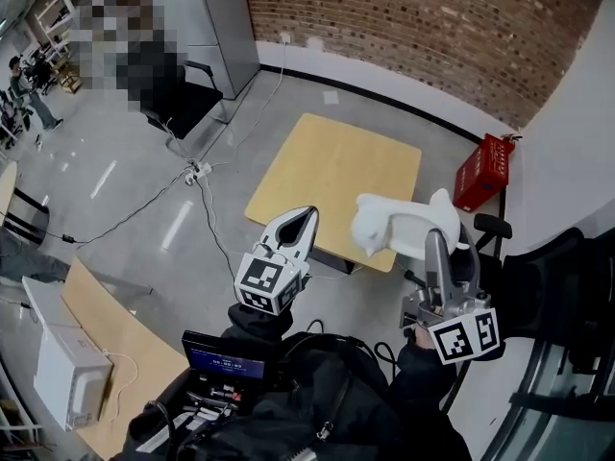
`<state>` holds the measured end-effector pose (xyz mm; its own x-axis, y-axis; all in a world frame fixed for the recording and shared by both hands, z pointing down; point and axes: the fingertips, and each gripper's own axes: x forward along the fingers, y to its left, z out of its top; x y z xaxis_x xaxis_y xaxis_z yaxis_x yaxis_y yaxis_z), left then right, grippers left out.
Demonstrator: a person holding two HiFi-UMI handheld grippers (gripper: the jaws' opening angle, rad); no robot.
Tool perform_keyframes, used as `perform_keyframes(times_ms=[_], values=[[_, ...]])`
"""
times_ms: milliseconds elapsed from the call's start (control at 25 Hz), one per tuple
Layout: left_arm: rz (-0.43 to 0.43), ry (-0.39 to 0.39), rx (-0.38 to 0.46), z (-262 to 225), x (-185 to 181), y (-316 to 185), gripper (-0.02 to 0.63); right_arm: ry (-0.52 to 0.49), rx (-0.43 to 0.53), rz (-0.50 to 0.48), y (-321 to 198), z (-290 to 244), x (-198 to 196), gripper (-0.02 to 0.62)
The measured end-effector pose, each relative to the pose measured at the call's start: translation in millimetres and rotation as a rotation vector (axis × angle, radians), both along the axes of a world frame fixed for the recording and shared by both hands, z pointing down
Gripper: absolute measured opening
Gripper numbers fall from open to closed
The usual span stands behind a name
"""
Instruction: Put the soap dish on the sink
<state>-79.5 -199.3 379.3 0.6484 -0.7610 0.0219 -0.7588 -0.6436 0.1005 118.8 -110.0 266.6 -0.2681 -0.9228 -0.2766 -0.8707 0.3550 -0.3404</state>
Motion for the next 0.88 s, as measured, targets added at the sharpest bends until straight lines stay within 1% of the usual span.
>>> perform_keyframes(times_ms=[320, 480, 600, 880], values=[[0.012, 0.003, -0.036, 16, 1, -24, 0.002, -0.005, -0.037, 0.021, -25, 14, 2, 0.236], [0.021, -0.002, -0.068, 26, 9, -29, 0.002, -0.014, -0.067, 0.019, -34, 21, 6, 0.235], [0.007, -0.001, -0.088, 30, 16, -34, 0.001, -0.017, -0.085, 0.008, -42, 27, 14, 0.235], [-0.038, -0.043, -0.102, 49, 32, -40, 0.002, -0.032, -0.128, -0.038, -60, 56, 36, 0.235]])
